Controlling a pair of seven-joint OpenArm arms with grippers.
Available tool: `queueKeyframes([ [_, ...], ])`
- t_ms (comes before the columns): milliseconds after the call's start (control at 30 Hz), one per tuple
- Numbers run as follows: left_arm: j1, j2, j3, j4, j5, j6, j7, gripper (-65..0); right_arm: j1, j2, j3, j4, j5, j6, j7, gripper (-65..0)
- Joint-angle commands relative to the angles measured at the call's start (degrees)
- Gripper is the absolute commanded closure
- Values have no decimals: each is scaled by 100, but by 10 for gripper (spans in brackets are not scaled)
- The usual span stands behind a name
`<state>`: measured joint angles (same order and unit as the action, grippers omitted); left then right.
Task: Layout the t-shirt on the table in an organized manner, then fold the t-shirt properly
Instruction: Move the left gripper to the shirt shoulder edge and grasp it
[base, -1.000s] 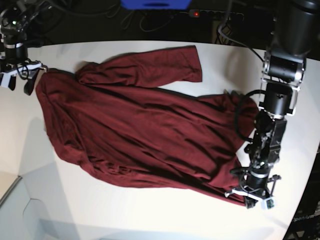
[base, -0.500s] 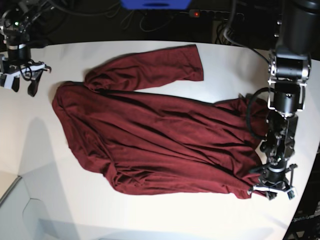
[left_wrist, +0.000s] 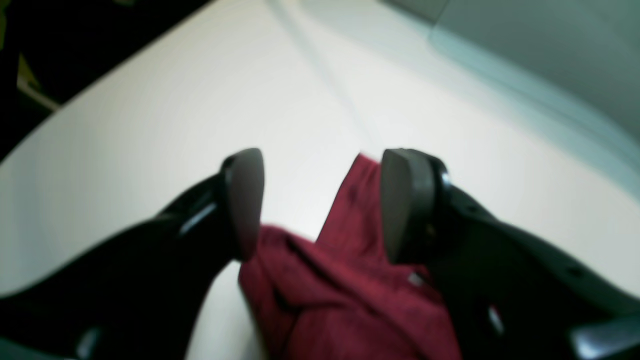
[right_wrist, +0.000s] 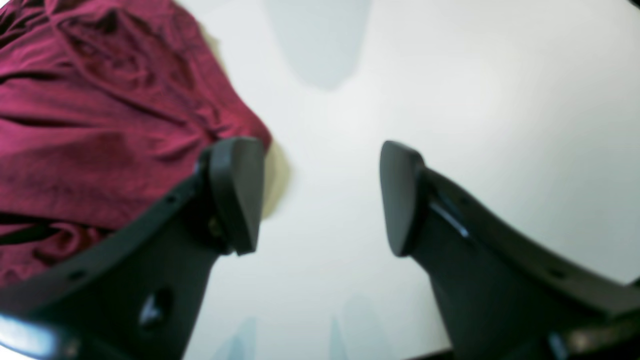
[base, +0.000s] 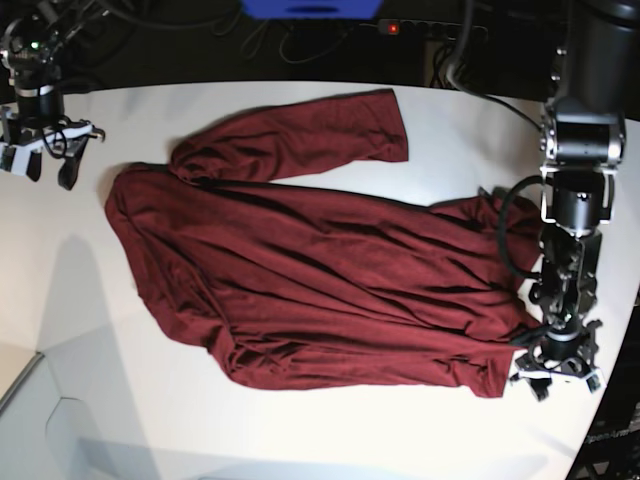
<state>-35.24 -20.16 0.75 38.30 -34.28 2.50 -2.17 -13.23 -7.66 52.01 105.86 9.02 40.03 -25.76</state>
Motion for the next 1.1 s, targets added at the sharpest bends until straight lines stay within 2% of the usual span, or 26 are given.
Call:
queueKeyframes([
  [0, 144, -80, -45, 464, -5, -26, -68, -324, 27, 41, -10, 108, 105, -3, 154, -369],
  [100, 1050, -89, -106, 1871, 4, 0, 530, -282, 27, 41, -80, 91, 105, -3, 154, -369],
  [233, 2395, -28, -695, 3383, 39, -9, 1057, -258, 27, 41, -282, 91, 105, -3, 154, -369],
  [400, 3872, 95, -1407, 4570, 30, -9, 1215, -258, 27, 41, -476, 91, 105, -3, 154, -369],
  [533, 4716, 131, -1979, 4877, 22, -26, 1215, -280, 27, 32, -572, 73, 105, -3, 154, -369],
  [667, 4997, 139, -2198, 4640, 13, -26, 1180, -296, 27, -47, -643, 73, 105, -3, 154, -369],
  [867, 4830, 148, -2181, 4016, 4, -35, 1163, -296, 27, -73, -757, -94, 114, -3, 154, -369],
  [1067, 4566, 438, -2172, 3770, 48, -35, 1171, -297, -70, -65, -766, -120, 114, -3, 154, -369],
])
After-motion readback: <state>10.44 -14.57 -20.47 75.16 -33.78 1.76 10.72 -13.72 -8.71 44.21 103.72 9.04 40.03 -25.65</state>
